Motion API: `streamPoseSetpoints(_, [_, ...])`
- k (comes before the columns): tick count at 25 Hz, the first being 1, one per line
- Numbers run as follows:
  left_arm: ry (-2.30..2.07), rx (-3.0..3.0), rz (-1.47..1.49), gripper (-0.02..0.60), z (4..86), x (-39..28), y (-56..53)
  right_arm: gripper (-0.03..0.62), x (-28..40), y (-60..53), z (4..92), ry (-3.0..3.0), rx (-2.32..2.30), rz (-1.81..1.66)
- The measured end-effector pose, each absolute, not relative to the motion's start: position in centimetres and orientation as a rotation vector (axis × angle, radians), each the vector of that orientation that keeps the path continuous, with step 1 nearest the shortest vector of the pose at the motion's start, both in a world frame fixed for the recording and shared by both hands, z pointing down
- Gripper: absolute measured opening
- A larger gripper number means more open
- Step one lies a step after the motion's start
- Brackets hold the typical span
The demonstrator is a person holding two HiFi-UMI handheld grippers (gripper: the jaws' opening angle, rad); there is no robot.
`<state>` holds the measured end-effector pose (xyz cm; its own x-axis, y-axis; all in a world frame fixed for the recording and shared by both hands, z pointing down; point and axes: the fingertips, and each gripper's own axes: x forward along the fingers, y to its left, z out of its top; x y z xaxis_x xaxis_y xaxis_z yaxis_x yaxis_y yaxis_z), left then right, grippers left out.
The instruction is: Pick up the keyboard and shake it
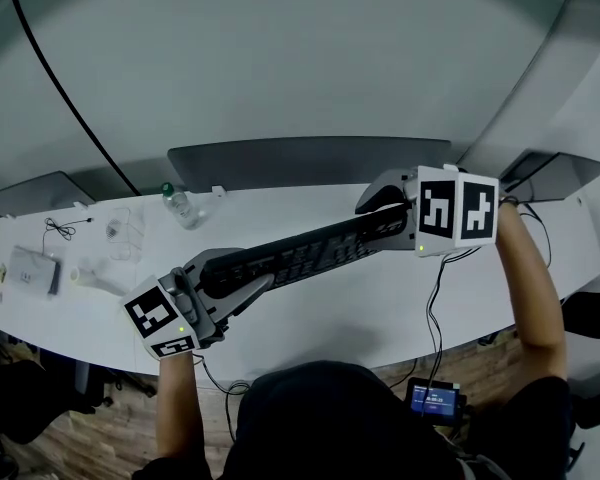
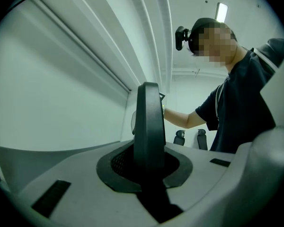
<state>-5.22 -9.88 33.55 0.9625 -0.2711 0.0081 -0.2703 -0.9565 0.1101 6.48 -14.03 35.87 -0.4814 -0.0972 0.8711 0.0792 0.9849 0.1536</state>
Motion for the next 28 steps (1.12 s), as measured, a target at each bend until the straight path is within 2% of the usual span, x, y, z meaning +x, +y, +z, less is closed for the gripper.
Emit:
streamPoseSetpoints(8, [-0.361, 3.028, 0.023, 0.083, 33.6, -5.0, -9.7, 0.171, 5.8, -12.7, 39.5, -1.975, -0.082, -0.159])
streamPoseSetpoints(15, [-0.356, 3.029, 0.077, 0.083, 34.1, -5.0, -9.7, 0.111, 6.1, -12.1, 41.3, -1.906, -0.144, -0.186])
streamPoseSetpoints(28, [-0.351, 3.029, 0.105, 0.083, 34.7, -4.9, -9.7, 0.095, 5.9, -12.4, 42.0, -1.860, -0.093, -0.210])
